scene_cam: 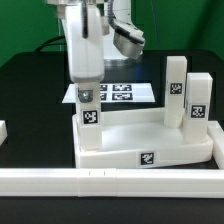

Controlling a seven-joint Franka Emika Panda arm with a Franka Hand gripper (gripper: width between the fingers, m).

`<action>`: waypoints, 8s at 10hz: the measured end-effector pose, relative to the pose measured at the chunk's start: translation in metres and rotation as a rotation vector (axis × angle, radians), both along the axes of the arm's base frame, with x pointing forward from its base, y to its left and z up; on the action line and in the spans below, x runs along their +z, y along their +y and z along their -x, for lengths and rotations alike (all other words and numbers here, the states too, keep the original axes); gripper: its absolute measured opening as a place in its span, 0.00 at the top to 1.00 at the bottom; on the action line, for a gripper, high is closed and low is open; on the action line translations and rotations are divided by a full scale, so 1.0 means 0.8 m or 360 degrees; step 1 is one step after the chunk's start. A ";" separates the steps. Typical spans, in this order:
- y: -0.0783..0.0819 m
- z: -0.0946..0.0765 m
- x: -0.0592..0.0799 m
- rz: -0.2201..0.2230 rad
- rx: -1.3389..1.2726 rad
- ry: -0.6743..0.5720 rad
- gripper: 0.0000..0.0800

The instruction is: Assemble desk

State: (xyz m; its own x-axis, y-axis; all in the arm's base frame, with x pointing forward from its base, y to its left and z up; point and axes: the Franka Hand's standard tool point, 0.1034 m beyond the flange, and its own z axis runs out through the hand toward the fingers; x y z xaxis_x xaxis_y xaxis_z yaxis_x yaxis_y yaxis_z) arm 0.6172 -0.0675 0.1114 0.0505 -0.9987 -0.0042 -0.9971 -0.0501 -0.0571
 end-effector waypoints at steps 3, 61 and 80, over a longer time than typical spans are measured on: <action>0.000 0.001 0.000 0.0002 0.0050 0.0005 0.64; 0.017 0.004 -0.008 0.0028 0.1286 0.0012 0.19; 0.008 0.006 -0.008 0.0083 0.1758 0.0044 0.64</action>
Offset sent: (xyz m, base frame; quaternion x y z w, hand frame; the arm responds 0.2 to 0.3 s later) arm 0.0013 -0.0013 0.0001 -0.0325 0.0044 -0.0630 0.9975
